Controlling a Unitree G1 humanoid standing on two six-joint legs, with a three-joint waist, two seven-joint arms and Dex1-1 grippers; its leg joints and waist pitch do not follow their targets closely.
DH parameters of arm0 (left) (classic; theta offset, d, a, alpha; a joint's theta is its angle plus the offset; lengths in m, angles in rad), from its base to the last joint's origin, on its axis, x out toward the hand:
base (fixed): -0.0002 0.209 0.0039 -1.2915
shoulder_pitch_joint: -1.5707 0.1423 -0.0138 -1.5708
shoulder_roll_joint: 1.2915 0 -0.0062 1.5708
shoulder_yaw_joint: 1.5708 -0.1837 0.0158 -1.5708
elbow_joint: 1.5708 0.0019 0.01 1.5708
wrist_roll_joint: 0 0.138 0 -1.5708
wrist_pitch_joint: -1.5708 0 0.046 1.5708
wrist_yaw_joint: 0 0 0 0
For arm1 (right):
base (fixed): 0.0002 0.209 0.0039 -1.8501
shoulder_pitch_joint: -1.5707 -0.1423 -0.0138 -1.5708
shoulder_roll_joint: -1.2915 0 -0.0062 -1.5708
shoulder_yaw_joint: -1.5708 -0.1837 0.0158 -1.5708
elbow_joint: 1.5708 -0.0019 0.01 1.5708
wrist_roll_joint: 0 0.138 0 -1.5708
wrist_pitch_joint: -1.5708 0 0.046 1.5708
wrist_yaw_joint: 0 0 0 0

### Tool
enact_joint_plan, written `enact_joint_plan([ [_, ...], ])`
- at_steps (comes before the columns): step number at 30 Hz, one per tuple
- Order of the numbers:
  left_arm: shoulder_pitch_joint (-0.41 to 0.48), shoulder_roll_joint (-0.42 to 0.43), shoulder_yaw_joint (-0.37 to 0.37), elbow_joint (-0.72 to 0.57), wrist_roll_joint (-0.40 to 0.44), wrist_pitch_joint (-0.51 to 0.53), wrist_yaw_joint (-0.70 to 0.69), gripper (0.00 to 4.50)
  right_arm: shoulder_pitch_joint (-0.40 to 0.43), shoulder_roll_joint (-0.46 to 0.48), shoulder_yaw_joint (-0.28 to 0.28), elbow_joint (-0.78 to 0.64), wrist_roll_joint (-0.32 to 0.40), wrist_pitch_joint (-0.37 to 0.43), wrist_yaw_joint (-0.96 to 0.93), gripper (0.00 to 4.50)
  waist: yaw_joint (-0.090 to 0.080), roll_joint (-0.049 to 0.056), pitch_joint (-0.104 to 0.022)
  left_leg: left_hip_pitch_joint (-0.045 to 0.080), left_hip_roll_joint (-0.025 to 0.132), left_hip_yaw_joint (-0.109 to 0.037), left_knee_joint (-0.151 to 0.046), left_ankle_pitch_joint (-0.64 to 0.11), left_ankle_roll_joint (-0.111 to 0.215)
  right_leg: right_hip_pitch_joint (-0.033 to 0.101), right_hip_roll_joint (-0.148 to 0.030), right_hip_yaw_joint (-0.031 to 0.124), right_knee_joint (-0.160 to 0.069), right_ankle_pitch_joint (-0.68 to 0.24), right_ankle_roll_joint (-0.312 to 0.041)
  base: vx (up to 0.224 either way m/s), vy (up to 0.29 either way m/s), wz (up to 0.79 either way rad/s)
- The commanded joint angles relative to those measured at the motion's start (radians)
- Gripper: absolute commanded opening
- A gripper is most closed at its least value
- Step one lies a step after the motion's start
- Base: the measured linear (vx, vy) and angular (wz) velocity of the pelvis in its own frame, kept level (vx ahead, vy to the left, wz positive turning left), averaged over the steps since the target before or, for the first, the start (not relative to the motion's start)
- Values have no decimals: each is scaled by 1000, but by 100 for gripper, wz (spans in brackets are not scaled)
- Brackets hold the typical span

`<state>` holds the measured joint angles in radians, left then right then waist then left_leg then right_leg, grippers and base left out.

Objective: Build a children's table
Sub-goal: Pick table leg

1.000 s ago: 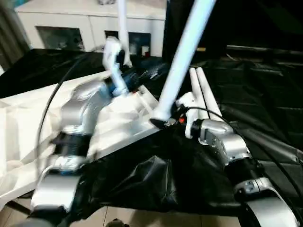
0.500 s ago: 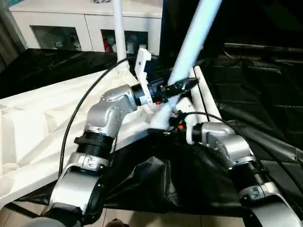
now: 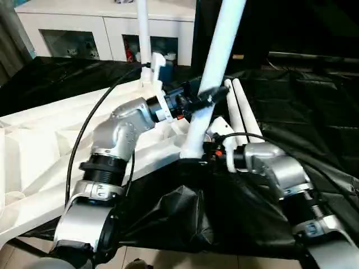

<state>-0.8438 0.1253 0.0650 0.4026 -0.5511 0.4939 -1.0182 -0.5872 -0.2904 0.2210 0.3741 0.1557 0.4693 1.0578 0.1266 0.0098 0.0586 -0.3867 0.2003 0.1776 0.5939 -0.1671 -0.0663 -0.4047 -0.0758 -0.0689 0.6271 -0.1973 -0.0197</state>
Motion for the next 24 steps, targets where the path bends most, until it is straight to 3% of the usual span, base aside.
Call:
enact_joint_plan([
  [1, -7, 8, 3, -13, -9, 12, -8, 322, -20, -8, 9, -7, 7, -3, 12, 275, 3, 0, -74, 17, 28, -7, -60, -145, 39, 60, -65, 43, -68, -69, -236, 0, 0, 0],
  [8, -7, 20, 0, -29, -9, 44, 19, 261, -18, -12, 9, -32, 8, 16, 12, 275, 5, 7, -78, 17, 28, -9, -58, -136, 33, 63, -63, 43, -62, -20, -239, 0, 0, 0],
  [12, -15, 19, 2, -24, 3, 51, 60, 237, -16, -16, 9, -35, 10, 14, 9, 275, 9, 6, -78, 18, 29, -9, -58, -141, 31, 63, -63, 42, -63, -14, -242, 0, 0, 0],
  [13, -17, 20, 1, -18, 12, 43, 69, 212, -15, -18, 9, -36, 11, 14, 9, 275, 10, 5, -78, 18, 28, -9, -58, -143, 30, 64, -63, 43, -64, -19, -240, 0, 0, 0],
  [15, -17, 20, 1, -18, 12, 43, 69, 206, -15, -18, 9, -36, 11, 14, 9, 275, 13, 5, -78, 18, 28, -9, -58, -146, 29, 64, -63, 43, -64, -25, -236, 0, 0, 0],
  [16, -24, 16, 5, -15, 11, 37, 75, 198, -13, -19, 7, -43, 9, 13, 4, 275, 15, 16, -79, 19, 28, -11, -58, -148, 26, 63, -64, 42, -63, -27, -235, 0, 0, 0],
  [17, -26, 14, 9, -20, 6, 40, 79, 194, -11, -19, 5, -47, 8, 10, 0, 275, 13, 12, -78, 19, 29, -10, -58, -151, 25, 62, -62, 42, -66, -26, -233, 0, 0, 0],
  [20, -28, 9, 15, -30, 0, 47, 91, 192, -9, -16, 0, -51, 10, 4, -7, 275, 13, 13, -79, 18, 28, -11, -58, -157, 19, 65, -62, 42, -62, -8, -239, 0, 0, 0],
  [21, -29, 6, 17, -37, 5, 44, 107, 188, -18, -2, -31, -52, 46, 32, -10, 331, 14, 16, -80, 19, 28, -12, -58, -156, 20, 65, -63, 42, -61, -3, -242, 0, 0, 0],
  [22, -31, 2, 25, -41, 5, 44, 135, 188, -31, 10, -68, -53, 90, 75, -12, 345, 13, 15, -81, 19, 29, -11, -57, -155, 21, 65, -63, 42, -61, 4, -244, 0, 0, 0],
  [24, -34, 1, 33, -44, 7, 43, 163, 188, -37, 6, -92, -70, 124, 108, 2, 345, 14, 15, -81, 18, 29, -12, -57, -154, 28, 65, -62, 40, -61, 14, -249, 0, 0, 0],
])
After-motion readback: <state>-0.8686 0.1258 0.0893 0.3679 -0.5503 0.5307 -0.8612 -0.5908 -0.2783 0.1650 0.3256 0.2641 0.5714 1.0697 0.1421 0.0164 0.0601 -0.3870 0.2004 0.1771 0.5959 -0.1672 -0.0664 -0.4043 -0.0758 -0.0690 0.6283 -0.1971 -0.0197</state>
